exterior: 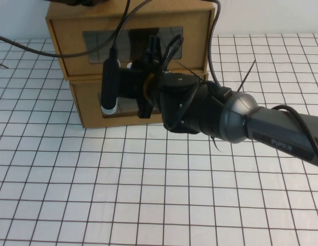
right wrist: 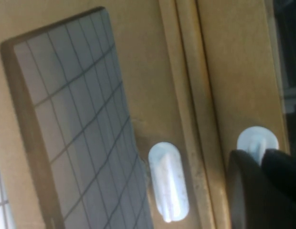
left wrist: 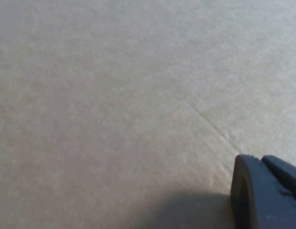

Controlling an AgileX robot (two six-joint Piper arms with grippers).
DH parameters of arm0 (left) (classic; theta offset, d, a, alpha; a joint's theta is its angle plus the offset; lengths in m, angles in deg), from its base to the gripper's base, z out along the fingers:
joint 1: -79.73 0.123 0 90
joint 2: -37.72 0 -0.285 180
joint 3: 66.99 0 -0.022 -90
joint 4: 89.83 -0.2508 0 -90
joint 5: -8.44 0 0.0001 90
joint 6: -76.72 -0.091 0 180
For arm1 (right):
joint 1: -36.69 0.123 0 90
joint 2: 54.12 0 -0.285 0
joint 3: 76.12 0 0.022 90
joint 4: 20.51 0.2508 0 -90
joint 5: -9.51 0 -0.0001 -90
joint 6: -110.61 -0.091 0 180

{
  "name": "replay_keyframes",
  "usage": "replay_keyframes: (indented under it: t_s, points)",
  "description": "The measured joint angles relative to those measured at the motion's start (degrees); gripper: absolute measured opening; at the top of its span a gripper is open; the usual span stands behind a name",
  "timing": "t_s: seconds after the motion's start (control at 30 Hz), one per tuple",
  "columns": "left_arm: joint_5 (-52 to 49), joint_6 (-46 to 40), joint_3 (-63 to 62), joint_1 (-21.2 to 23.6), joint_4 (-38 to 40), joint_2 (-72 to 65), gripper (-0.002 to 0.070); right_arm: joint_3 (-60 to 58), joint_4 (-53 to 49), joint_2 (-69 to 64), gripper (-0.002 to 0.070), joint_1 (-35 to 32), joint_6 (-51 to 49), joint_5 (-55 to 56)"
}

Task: Open the shoe box
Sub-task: 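Pull the top drawer of the cardboard box fully open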

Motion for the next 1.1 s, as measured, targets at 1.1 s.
replay_keyframes:
  t_s: [1.1]
  points:
    - [-0.72, 4.78, 0.0, -0.13, -1.64, 0.21, -0.0002, -33.45, 2.14, 25.8, 0.0004, 20.67, -12.1, -14.1]
